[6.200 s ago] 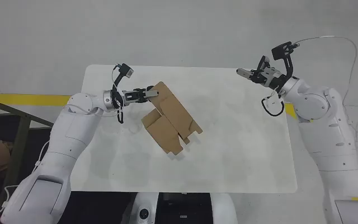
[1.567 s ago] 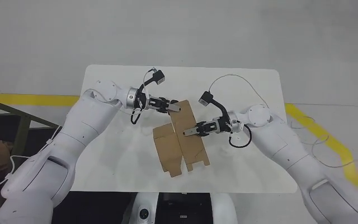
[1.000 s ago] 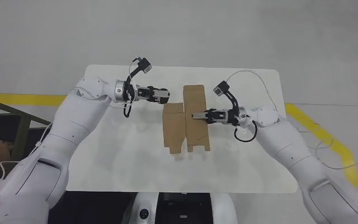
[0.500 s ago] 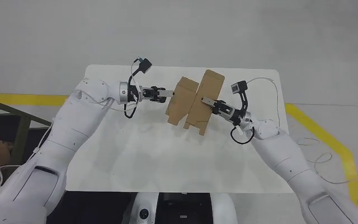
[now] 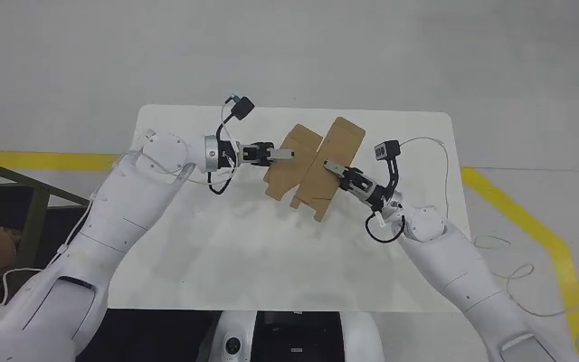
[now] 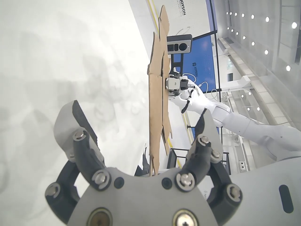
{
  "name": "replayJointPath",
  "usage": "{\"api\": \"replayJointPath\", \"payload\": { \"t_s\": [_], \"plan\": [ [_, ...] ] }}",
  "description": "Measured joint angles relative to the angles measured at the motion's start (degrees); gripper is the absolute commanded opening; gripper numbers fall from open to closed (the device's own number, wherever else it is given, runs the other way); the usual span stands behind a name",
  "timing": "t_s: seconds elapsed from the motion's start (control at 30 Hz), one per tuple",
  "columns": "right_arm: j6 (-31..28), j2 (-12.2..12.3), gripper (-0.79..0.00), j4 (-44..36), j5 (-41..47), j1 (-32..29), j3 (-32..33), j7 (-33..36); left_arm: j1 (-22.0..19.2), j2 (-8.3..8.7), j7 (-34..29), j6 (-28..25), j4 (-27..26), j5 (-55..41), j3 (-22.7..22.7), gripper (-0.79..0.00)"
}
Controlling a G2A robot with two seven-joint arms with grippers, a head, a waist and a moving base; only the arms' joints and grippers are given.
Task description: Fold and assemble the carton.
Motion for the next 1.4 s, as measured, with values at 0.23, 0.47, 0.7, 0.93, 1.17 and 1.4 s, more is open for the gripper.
{"api": "replayJointPath", "payload": {
  "t_s": [0.23, 0.47, 0.7, 0.93, 1.17, 1.4],
  "plan": [
    [0.3, 0.0, -0.785, 0.0, -0.1, -0.1, 0.2, -0.4, 0.0, 0.00, 0.1, 0.0, 0.0, 0.0, 0.0, 0.000],
    [7.9, 0.1, -0.785, -3.3, -2.7, -3.2, 3.7, -11.7, 3.3, -0.06, 5.2, 2.4, -1.9, -0.8, -1.2, 0.000],
    [14.6, 0.8, -0.785, -13.0, -5.2, -9.1, 8.7, -19.8, 6.5, -0.72, 12.9, 3.3, -3.1, -3.3, -1.9, 0.000],
    [20.0, 1.0, -0.785, -20.4, -8.4, -14.2, 11.5, -26.9, 7.6, -1.77, 17.3, 2.8, -3.5, -6.1, -1.6, 0.000],
    [21.0, 0.2, -0.785, -22.1, -9.0, -16.2, 11.4, -30.0, 5.8, -3.09, 16.4, 2.9, -2.5, -7.1, 0.2, 0.000],
    [20.6, -0.7, -0.785, -21.6, -10.3, -16.2, 11.3, -31.4, 3.8, -4.90, 15.1, 2.5, -0.2, -9.1, 3.0, 0.000]
  ]
}}
